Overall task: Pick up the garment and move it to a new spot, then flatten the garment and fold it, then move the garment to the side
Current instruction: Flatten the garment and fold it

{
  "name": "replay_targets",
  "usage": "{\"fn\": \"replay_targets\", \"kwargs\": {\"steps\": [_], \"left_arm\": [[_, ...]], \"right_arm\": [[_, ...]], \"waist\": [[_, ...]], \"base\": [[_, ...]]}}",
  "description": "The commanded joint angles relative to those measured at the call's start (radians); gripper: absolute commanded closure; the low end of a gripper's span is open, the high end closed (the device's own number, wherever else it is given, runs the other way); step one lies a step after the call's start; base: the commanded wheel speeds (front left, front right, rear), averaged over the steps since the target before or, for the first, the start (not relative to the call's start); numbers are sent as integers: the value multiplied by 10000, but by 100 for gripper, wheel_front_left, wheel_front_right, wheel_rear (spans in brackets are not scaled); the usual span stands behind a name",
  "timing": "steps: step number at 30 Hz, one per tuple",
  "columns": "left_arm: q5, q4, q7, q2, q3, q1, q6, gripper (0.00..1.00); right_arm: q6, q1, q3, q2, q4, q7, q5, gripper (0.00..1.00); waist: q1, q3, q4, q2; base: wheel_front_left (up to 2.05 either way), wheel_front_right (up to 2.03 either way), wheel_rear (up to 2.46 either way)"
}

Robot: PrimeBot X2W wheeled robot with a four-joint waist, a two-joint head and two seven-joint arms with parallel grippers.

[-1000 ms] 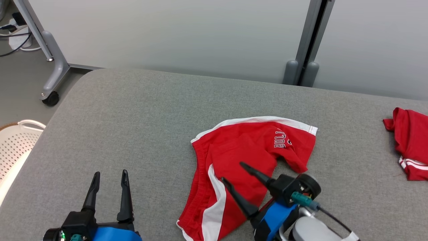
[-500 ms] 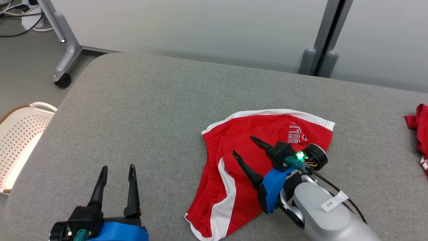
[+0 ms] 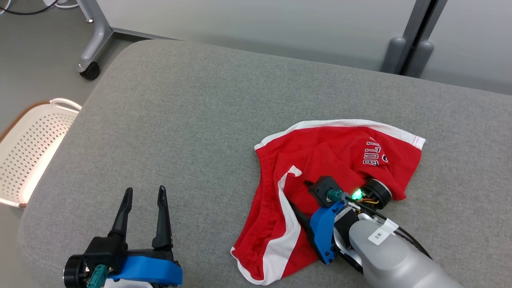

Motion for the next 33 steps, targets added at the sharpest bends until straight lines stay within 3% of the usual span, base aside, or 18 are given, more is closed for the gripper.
{"fn": "replay_targets", "kwargs": {"steps": [1, 2, 11, 14, 24, 33], "left_arm": [[-41, -15, -43, -6, -44, -127, 81, 0], [-50, -10, -43, -6, -55, -130, 87, 0], [67, 42, -43, -5, 97, 22, 108, 0], [90, 33, -43, -6, 225, 188, 91, 0], [165, -29, -43, -3, 468, 652, 13, 0], [98, -71, -43, -3, 452, 833, 29, 0]], "right_arm": [[2, -67, 228, 8, 37, 55, 227, 55], [2, -71, 315, 5, 31, 32, 320, 100], [2, 98, -88, -1, -41, -569, 866, 100], [2, 540, -786, -286, -1126, -581, 780, 100], [2, 4127, -3445, -1231, -5296, -581, -132, 100], [2, 6421, -4836, -1093, -6842, -582, -300, 100]], "waist": [[-2, 25, -8, -1], [-2, 30, -23, -1], [-2, -308, -444, -1], [-2, -530, -715, -1], [-2, -1121, -1616, -1], [-2, -1200, -2122, -1]], "base": [[0, 0, 0], [0, 0, 0], [0, 0, 0], [0, 0, 0], [0, 0, 0], [0, 0, 0]]}}
